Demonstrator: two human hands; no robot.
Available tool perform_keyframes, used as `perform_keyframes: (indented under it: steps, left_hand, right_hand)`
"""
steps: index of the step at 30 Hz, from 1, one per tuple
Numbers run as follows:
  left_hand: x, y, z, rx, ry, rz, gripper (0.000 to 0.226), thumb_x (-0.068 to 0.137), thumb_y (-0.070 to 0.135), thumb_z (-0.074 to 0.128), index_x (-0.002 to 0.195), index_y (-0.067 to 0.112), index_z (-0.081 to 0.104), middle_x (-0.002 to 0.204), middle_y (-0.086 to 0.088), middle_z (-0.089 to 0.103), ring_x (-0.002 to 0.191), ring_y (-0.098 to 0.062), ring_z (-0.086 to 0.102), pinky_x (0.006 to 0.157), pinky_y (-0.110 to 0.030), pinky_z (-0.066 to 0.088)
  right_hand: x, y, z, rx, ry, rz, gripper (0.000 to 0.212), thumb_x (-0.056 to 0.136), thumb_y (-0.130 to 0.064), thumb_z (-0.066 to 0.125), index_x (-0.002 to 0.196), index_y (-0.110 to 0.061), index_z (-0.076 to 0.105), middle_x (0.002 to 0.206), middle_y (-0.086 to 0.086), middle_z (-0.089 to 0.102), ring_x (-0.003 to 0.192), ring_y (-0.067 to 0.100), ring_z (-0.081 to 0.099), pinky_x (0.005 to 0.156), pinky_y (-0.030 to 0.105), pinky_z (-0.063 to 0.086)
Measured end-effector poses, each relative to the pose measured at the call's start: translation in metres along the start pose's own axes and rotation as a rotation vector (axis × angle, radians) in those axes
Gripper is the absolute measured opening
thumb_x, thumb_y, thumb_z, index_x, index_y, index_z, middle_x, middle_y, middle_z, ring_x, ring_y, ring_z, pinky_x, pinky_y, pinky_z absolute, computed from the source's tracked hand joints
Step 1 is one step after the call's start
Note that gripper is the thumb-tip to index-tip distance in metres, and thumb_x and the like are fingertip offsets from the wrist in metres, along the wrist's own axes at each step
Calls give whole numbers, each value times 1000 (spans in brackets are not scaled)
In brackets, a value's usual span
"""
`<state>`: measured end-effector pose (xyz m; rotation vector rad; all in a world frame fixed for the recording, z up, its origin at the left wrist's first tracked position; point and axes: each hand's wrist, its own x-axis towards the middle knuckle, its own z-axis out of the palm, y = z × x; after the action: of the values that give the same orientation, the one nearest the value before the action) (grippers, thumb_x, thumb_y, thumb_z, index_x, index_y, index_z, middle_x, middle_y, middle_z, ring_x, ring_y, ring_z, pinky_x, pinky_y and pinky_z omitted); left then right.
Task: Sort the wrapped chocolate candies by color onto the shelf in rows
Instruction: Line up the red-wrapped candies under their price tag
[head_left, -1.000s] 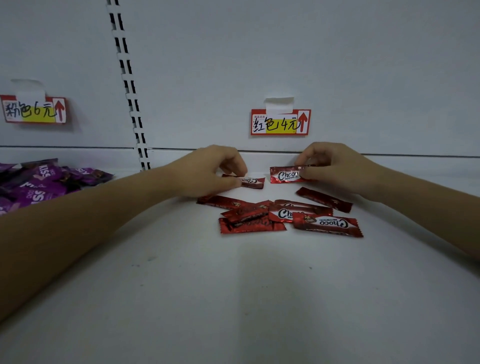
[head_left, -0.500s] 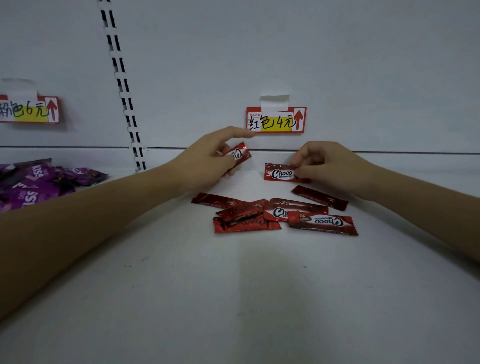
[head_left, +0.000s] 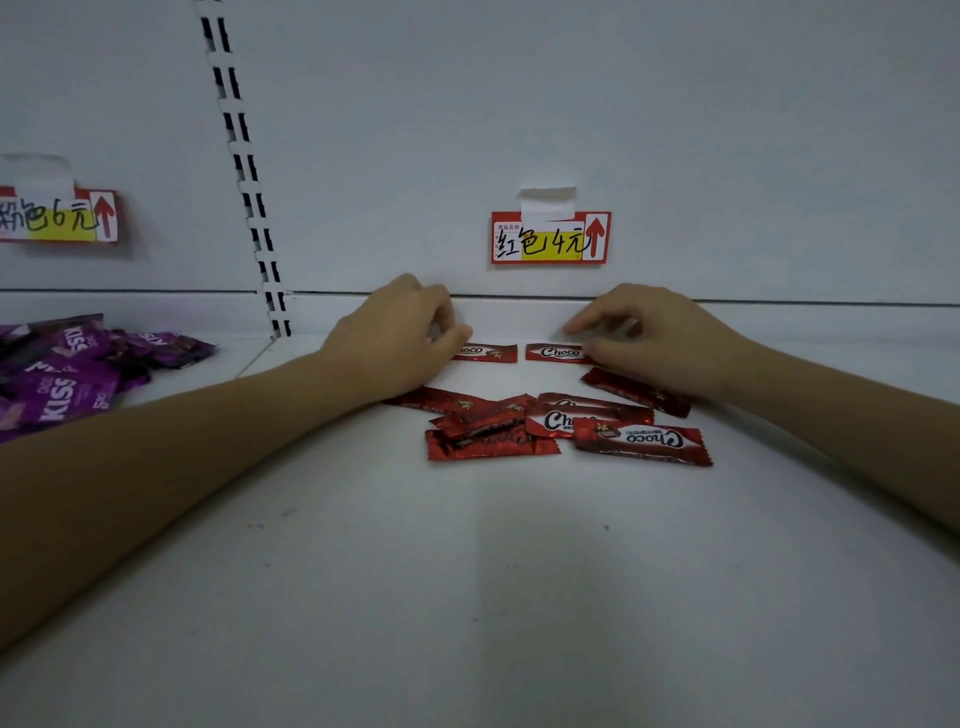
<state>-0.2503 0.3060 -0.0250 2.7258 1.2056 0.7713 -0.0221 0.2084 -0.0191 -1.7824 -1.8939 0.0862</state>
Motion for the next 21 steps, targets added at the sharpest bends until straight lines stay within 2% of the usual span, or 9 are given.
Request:
perform_keyframes:
  steps: [1, 3, 5, 7, 12, 17, 18, 21]
  left_hand:
    - [-1, 1, -3, -57, 0, 35, 11, 94, 31, 50, 86, 27, 56, 97, 1, 54, 90, -17, 53, 84, -34, 46]
    - [-4, 4, -10, -159, -93, 106, 20, 96, 21, 46, 95, 28, 64, 105, 3, 59, 97, -12, 55, 89, -28, 43]
    - [-5, 5, -14, -161, -221, 171, 26, 98, 22, 43, 106, 27, 68, 111, 6, 60, 104, -8, 53, 93, -23, 40]
    - [-5, 5, -15, -118, -282, 201, 34, 100, 30, 38, 115, 22, 66, 116, 5, 57, 108, -7, 51, 95, -21, 37]
    - [-5, 7, -10, -92, -335, 237, 38, 102, 25, 33, 131, 15, 57, 130, 0, 50, 119, -6, 41, 95, -9, 23]
    - [-3, 5, -9, -119, -334, 230, 37, 102, 24, 34, 131, 16, 56, 132, 2, 50, 114, 0, 37, 90, 2, 21]
    - [-3, 4, -9, -109, -321, 235, 37, 102, 27, 34, 130, 18, 56, 132, 3, 50, 115, 0, 37, 92, 0, 21]
    - [-4, 5, -15, -136, -244, 247, 36, 98, 39, 38, 123, 27, 61, 125, 7, 53, 114, -4, 44, 99, -18, 30]
  right_hand:
    - [0, -1, -1, 7, -24, -28, 19, 87, -24, 60, 101, -31, 70, 106, -12, 61, 99, 6, 56, 86, 21, 43]
    - [-2, -3, -4, 12, -94, -52, 20, 88, -23, 59, 98, -34, 71, 107, -13, 63, 100, 6, 57, 91, 26, 45]
    - [-2, -4, -5, 2, -124, -49, 21, 89, -23, 57, 99, -35, 71, 109, -13, 63, 101, 6, 58, 94, 29, 46]
    - [-2, -5, -6, -9, -128, -35, 23, 91, -23, 55, 102, -34, 70, 113, -13, 63, 103, 6, 57, 96, 29, 45]
    - [-1, -3, -2, -31, -127, -23, 26, 94, -21, 51, 111, -32, 67, 122, -12, 60, 111, 6, 53, 101, 25, 40]
    - [-3, -4, -1, -20, -108, -33, 26, 95, -20, 50, 114, -29, 65, 120, -13, 59, 111, 4, 51, 99, 20, 37]
    - [-2, -6, -4, -21, -95, -44, 26, 95, -21, 50, 114, -29, 65, 119, -12, 59, 109, 4, 51, 98, 20, 37]
    - [-1, -14, -22, -53, -129, -21, 16, 91, -28, 58, 104, -28, 67, 106, -7, 66, 96, 9, 59, 88, 24, 45]
